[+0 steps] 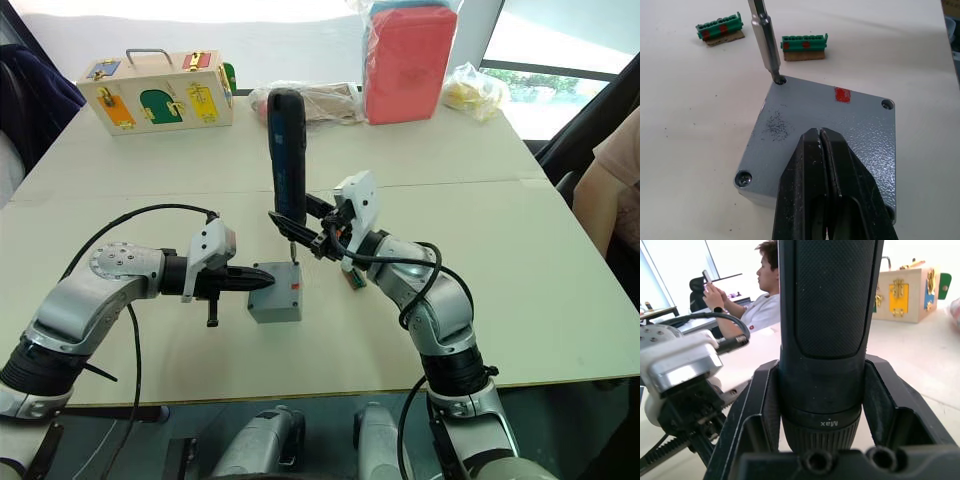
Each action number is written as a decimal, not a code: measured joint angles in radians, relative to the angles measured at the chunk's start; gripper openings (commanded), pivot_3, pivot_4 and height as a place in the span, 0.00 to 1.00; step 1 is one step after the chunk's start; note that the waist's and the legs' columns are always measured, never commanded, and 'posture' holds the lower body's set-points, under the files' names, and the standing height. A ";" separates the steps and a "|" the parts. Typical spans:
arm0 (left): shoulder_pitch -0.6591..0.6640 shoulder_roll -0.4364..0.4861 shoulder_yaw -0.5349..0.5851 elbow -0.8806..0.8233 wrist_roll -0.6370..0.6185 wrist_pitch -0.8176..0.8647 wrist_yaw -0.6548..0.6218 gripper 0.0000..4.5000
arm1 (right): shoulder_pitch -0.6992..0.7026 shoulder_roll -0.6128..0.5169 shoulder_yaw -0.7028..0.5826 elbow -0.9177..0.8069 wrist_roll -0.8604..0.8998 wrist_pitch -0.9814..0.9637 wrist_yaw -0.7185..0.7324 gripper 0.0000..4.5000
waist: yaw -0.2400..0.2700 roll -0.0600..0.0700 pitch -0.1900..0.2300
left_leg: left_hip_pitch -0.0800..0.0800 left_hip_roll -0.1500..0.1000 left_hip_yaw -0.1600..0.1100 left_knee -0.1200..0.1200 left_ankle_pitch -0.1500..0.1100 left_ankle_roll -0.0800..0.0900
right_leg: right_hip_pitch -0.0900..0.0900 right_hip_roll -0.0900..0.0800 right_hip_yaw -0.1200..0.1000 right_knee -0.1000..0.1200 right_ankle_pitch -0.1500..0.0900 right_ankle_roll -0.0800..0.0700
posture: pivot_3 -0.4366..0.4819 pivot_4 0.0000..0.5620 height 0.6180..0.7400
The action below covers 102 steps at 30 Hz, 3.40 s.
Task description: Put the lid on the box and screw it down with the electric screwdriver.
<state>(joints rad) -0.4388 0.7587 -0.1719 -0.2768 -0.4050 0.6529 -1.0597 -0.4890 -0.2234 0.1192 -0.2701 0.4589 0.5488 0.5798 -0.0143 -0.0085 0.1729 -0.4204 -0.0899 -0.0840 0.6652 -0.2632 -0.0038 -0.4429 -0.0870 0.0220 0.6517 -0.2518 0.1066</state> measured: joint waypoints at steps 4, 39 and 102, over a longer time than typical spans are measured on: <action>-0.007 -0.002 -0.002 -0.003 -0.001 0.022 0.004 0.00 | 0.002 -0.003 0.009 0.003 -0.021 -0.021 0.011 0.39 | 0.000 0.000 0.000 | 0.001 0.000 0.000 0.000 0.000 0.000 | 0.001 0.000 0.000 0.000 0.000 0.000 | 0.48 0.27 1.00; 0.043 -0.018 -0.043 0.040 0.066 -0.081 -0.002 0.00 | 0.096 -0.013 0.100 0.007 -0.113 -0.099 -0.034 0.39 | 0.002 0.002 -0.034 | 0.047 0.001 0.000 -0.022 -0.006 0.009 | 0.040 0.000 0.000 -0.017 -0.004 -0.001 | 0.48 0.27 1.00; -0.106 0.018 -0.055 -0.007 -0.044 -0.036 -0.183 0.00 | -0.576 -0.697 0.198 0.752 0.235 1.059 0.107 0.39 | -0.003 0.012 -0.005 | 0.011 0.002 0.003 -0.017 -0.005 0.008 | 0.011 -0.003 0.000 -0.018 -0.003 -0.001 | 0.48 0.27 1.00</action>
<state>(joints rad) -0.5450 0.7766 -0.2272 -0.2840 -0.4487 0.6167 -1.2430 -1.0649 -0.9206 0.3172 0.4817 0.6943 1.6078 0.6872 -0.0169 0.0039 0.1676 -0.4090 -0.0880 -0.0810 0.6481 -0.2681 0.0045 -0.4315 -0.0904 0.0220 0.6337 -0.2543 0.1054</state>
